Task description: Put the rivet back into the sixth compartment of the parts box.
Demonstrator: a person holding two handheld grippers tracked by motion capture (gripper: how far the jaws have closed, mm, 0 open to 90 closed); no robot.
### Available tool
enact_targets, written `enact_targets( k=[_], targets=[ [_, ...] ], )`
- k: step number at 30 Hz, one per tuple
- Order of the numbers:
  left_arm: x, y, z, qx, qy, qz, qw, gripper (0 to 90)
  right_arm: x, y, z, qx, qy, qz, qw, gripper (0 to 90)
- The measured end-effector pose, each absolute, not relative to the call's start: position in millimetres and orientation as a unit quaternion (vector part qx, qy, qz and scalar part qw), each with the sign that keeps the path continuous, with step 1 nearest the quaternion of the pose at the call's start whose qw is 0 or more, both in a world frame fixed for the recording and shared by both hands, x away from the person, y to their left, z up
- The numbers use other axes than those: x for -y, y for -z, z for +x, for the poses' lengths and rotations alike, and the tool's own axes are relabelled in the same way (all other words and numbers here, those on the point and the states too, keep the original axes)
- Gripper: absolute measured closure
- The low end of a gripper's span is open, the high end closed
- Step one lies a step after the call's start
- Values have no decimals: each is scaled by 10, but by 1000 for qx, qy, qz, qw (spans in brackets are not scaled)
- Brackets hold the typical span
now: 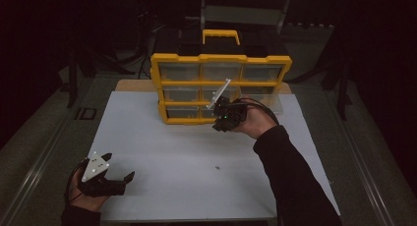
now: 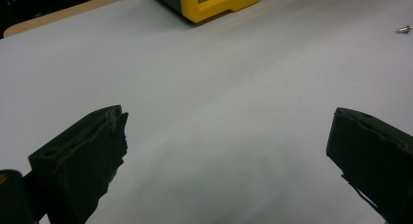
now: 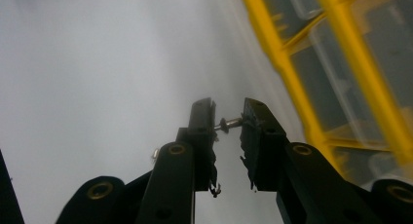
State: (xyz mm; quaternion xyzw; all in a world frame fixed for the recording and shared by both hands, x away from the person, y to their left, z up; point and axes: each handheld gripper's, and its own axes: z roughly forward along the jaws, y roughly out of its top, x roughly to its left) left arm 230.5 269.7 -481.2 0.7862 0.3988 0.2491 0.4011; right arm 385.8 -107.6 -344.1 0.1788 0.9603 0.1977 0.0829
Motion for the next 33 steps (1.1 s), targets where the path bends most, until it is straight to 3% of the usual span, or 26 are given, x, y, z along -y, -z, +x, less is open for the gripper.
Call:
enact_targets(
  k=[33],
  targets=[
    [-2703, 4810, 2305, -399, -250, 786, 401, 17, 1585, 2812, 4156, -919, -271, 255, 130, 748]
  ],
)
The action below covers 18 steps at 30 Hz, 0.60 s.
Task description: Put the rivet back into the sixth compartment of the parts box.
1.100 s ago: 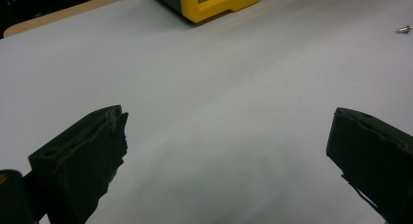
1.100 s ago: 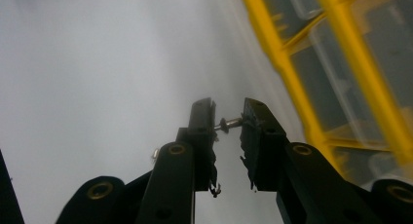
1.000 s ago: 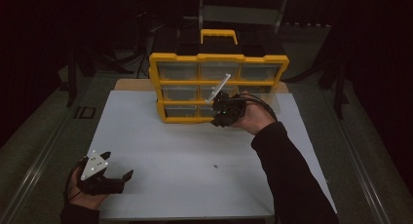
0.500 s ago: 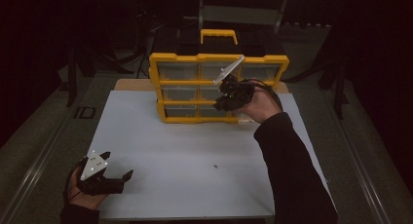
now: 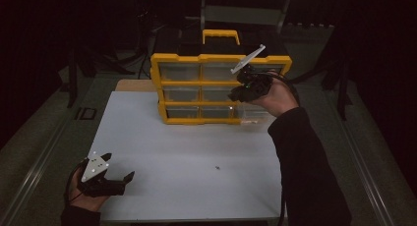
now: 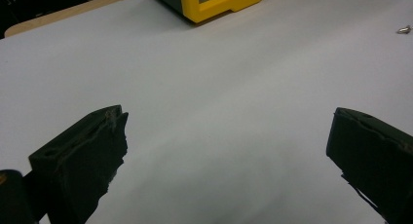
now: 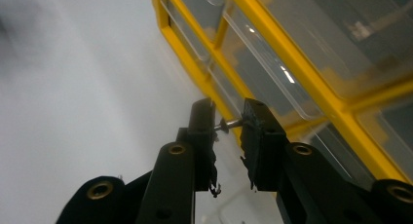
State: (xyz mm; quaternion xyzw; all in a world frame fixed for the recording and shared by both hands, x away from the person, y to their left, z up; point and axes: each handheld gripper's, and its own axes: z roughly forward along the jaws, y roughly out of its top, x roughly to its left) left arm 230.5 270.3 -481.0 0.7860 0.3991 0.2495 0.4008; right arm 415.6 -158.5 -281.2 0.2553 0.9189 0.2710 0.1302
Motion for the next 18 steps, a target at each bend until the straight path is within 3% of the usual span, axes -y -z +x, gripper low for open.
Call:
enact_targets(
  k=[18],
  targets=[
    [-2700, 4814, 2307, -400, -250, 787, 399, 17, 1965, 2792, 4154, -920, -232, 281, 144, 748]
  ],
)
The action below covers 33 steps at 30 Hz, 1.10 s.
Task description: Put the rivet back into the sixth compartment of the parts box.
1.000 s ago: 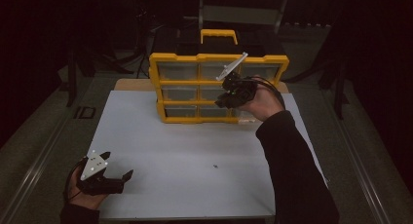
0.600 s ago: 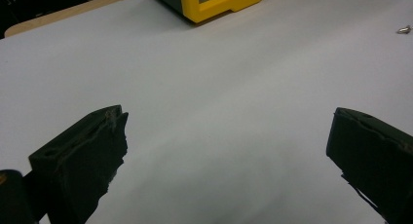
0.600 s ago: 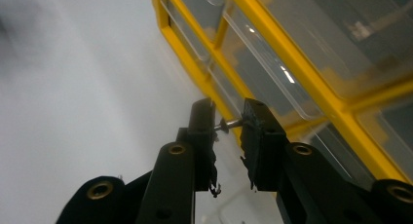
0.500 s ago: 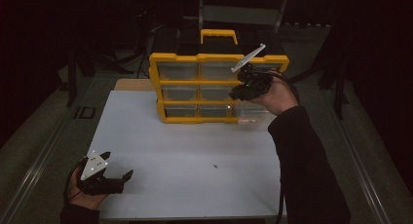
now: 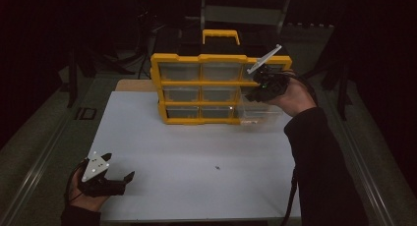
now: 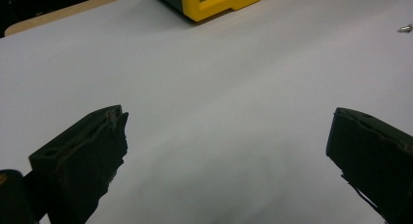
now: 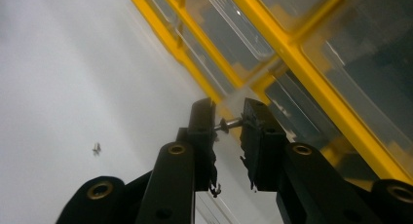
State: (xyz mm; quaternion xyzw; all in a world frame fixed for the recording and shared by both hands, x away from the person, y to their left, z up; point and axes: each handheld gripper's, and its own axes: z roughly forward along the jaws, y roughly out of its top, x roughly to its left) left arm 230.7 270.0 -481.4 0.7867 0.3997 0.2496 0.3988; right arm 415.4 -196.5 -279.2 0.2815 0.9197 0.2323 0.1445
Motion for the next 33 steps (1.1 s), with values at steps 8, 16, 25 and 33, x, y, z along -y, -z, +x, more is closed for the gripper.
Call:
enact_targets(
  k=[8, 16, 25, 33],
  targets=[
    [-2697, 4816, 2309, -400, -249, 787, 398, 17, 2103, 2822, 4170, -921, -209, 297, 145, 748],
    [-2695, 4819, 2311, -400, -248, 788, 397, 17, 2245, 2856, 4161, -920, -194, 306, 148, 742],
    [-2692, 4821, 2312, -400, -248, 788, 396, 17, 2275, 2867, 4124, -904, -198, 325, 196, 180],
    [-2696, 4819, 2312, -401, -249, 788, 396, 17, 2126, 2931, 4060, -905, -227, 307, 189, 145]
  ],
)
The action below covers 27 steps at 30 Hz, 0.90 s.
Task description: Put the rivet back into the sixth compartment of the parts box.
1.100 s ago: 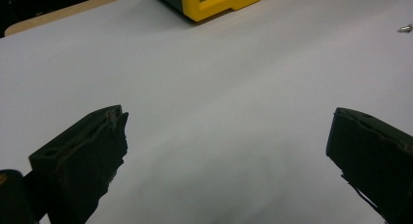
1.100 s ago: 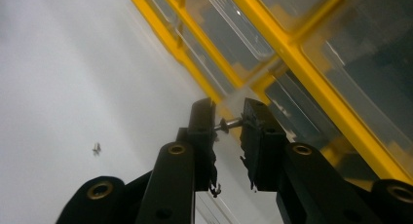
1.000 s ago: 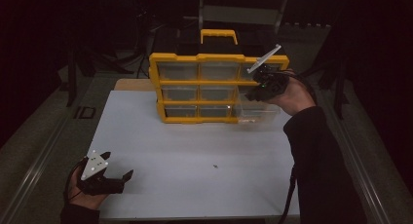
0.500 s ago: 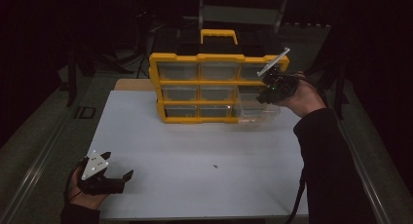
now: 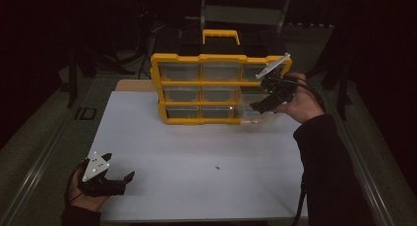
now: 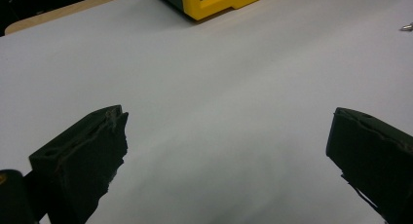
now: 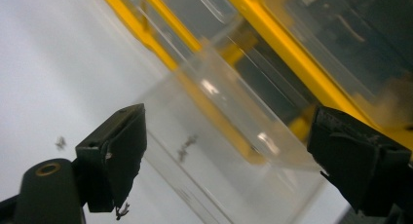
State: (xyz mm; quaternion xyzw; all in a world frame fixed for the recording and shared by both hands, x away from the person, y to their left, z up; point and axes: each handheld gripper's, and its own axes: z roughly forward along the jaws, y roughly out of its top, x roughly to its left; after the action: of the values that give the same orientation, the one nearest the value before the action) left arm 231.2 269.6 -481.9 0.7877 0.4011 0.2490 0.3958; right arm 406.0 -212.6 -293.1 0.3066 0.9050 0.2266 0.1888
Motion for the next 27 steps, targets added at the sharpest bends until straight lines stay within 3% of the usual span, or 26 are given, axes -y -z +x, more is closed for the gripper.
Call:
enact_targets(
  k=[27],
  targets=[
    [-2698, 4816, 2309, -400, -250, 788, 395, 18, 1352, 3251, 3691, -909, -314, 213, 174, 170]
  ],
)
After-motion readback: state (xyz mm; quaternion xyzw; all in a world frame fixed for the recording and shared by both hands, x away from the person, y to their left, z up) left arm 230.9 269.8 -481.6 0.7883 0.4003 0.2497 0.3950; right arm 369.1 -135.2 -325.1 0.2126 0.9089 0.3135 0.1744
